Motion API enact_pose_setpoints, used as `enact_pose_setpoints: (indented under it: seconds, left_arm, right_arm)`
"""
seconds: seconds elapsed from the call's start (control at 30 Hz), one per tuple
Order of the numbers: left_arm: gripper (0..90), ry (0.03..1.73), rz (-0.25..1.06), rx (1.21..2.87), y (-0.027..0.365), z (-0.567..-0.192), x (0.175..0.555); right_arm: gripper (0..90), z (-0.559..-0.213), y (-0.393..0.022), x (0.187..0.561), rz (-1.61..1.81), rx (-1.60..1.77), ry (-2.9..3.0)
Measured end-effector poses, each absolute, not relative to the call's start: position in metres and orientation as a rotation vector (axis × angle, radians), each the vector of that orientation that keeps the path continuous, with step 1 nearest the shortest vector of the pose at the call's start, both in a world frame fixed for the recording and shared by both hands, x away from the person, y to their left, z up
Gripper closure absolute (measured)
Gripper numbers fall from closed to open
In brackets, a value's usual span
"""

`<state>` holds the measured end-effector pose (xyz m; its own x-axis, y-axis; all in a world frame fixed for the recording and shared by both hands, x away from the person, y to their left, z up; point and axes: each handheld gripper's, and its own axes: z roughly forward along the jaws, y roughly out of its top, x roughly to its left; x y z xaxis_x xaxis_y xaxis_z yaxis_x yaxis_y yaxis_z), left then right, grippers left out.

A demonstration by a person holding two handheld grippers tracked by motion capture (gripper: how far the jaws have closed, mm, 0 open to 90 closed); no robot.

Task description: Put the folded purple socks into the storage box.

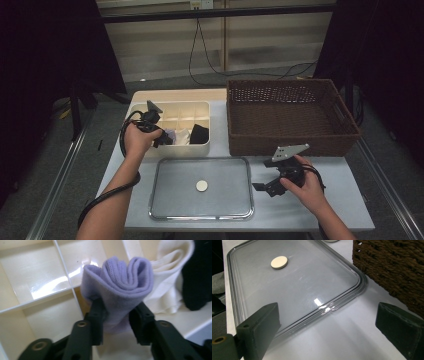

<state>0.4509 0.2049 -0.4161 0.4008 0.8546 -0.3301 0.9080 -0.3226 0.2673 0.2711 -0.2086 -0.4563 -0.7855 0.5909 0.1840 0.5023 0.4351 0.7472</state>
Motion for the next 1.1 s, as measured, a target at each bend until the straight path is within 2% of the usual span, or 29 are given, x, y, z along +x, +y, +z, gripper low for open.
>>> enact_pose_setpoints:
  seconds: [0.3,0.47,0.7,0.8,0.83,1.1]
  left_arm:
    - [56.6,1.481,-0.153,2.261,0.209,-0.390,0.451]
    - [58.9,1.463,-0.160,2.248,0.211,-0.377,0.453]
    - [61.5,1.439,-0.101,2.281,0.210,-0.362,0.454]
    - [65.2,1.441,-0.094,2.281,0.209,-0.359,0.453]
    - [69.4,1.443,-0.102,2.275,0.209,-0.358,0.453]
    - [85.2,1.463,-0.114,2.286,0.211,-0.353,0.454]
  right_arm:
    - [4.9,-0.456,-0.208,0.271,1.284,0.977,2.572]
    - [4.9,-0.456,-0.207,0.271,1.279,0.980,2.575]
    - [4.9,-0.457,-0.208,0.271,1.284,0.978,2.580]
    - [4.9,-0.457,-0.207,0.271,1.276,0.977,2.579]
    - [4.9,-0.457,-0.207,0.271,1.275,0.980,2.578]
    - [4.9,-0.457,-0.207,0.271,1.278,0.974,2.582]
